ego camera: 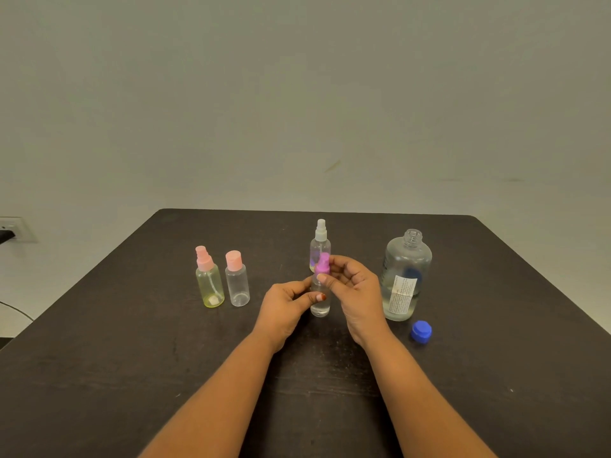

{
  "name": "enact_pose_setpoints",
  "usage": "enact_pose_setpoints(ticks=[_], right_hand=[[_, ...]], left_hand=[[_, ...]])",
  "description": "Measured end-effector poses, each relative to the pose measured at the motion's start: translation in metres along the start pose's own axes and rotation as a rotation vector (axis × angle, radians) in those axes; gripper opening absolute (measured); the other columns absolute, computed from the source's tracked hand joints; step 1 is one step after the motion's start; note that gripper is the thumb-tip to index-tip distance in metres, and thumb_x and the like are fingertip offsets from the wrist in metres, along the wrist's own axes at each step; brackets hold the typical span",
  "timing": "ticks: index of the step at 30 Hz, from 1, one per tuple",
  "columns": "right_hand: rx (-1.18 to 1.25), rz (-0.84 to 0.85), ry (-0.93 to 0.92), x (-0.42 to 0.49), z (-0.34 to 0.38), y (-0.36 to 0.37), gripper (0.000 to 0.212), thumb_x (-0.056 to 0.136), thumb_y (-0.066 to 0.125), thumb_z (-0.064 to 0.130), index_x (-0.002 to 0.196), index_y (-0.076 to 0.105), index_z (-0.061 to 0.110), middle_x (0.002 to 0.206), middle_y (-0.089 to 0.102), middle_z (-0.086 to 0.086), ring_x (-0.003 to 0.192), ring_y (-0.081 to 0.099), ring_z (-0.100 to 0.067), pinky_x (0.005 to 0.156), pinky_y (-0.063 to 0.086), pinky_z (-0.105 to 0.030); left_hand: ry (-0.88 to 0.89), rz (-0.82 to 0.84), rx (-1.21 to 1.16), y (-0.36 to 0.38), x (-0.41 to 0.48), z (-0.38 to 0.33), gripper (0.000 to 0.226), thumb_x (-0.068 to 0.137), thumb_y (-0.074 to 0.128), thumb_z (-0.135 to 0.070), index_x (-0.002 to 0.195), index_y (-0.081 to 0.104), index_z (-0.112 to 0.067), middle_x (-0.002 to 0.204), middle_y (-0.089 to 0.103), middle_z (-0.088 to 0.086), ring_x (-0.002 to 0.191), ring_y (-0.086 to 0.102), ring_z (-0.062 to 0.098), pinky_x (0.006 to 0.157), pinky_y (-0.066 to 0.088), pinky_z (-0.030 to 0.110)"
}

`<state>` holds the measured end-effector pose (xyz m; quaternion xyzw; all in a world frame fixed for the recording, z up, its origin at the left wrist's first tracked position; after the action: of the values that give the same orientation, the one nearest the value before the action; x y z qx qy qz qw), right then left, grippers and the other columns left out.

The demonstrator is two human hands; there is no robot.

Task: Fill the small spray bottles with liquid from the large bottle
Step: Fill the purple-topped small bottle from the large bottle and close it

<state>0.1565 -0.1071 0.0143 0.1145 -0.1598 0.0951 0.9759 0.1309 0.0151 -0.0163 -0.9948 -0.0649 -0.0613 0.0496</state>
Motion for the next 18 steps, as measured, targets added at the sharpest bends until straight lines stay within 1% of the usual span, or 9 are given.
enact_pose_setpoints(ticks=[3,6,9,13,16,18], right_hand=[[0.014,0.011,-0.007,-0.0012,0.0017,0.0013,0.032,0.078,0.065,-0.009,0.101,0.064,0.013,0.098,0.069,-0.007,0.088,0.066,-0.011,0.077,0.053,-0.023],[0.043,0.040,-0.009,-0.0031,0.0034,0.0015,0.029,0.085,0.058,-0.006,0.108,0.063,0.011,0.103,0.070,-0.004,0.098,0.066,-0.011,0.080,0.052,-0.022],[0.025,0.069,-0.014,-0.0032,0.0037,0.0025,0.030,0.088,0.051,-0.007,0.114,0.062,0.006,0.107,0.070,-0.007,0.104,0.065,-0.015,0.085,0.051,-0.022],[0.002,0.047,-0.014,-0.0023,0.0035,0.0009,0.029,0.086,0.055,-0.008,0.108,0.064,0.009,0.104,0.070,-0.010,0.101,0.066,-0.015,0.084,0.053,-0.024],[-0.008,0.021,-0.019,-0.0015,0.0043,-0.0010,0.029,0.082,0.061,-0.007,0.101,0.065,0.014,0.099,0.070,-0.005,0.093,0.067,-0.011,0.078,0.053,-0.022],[-0.002,0.018,-0.020,-0.0015,0.0048,-0.0007,0.029,0.080,0.063,-0.008,0.099,0.064,0.014,0.095,0.070,-0.002,0.088,0.067,-0.008,0.075,0.053,-0.020]], left_hand=[[0.001,-0.006,-0.001,-0.0004,0.0002,0.0001,0.024,0.082,0.067,-0.009,0.103,0.069,-0.020,0.090,0.072,-0.012,0.091,0.066,-0.001,0.081,0.048,0.009],[-0.004,-0.002,0.007,-0.0006,0.0002,0.0008,0.026,0.082,0.067,-0.010,0.108,0.069,-0.014,0.092,0.072,-0.012,0.092,0.065,-0.003,0.078,0.047,0.006],[0.002,-0.003,0.012,-0.0008,0.0004,0.0008,0.029,0.082,0.066,-0.010,0.112,0.067,-0.013,0.097,0.072,-0.008,0.096,0.065,-0.001,0.079,0.046,0.006],[0.003,-0.003,0.020,-0.0006,0.0006,0.0006,0.030,0.082,0.066,-0.009,0.112,0.067,-0.011,0.099,0.072,-0.005,0.095,0.065,-0.001,0.081,0.047,0.007],[0.001,0.006,0.022,-0.0002,0.0008,0.0003,0.029,0.083,0.066,-0.009,0.112,0.067,-0.011,0.097,0.072,-0.006,0.095,0.065,-0.002,0.080,0.046,0.006],[-0.001,0.009,0.021,0.0000,0.0006,0.0004,0.029,0.083,0.065,-0.009,0.112,0.067,-0.011,0.099,0.072,-0.005,0.097,0.065,0.001,0.084,0.046,0.010]])
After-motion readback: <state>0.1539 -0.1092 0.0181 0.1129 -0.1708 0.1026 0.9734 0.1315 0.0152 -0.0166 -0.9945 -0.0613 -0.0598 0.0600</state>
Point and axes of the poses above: each hand's wrist, its own x-axis towards the middle knuckle, its own y-axis out of the palm, z = x × y, the point moved 9 cm from there along x, towards the middle knuckle
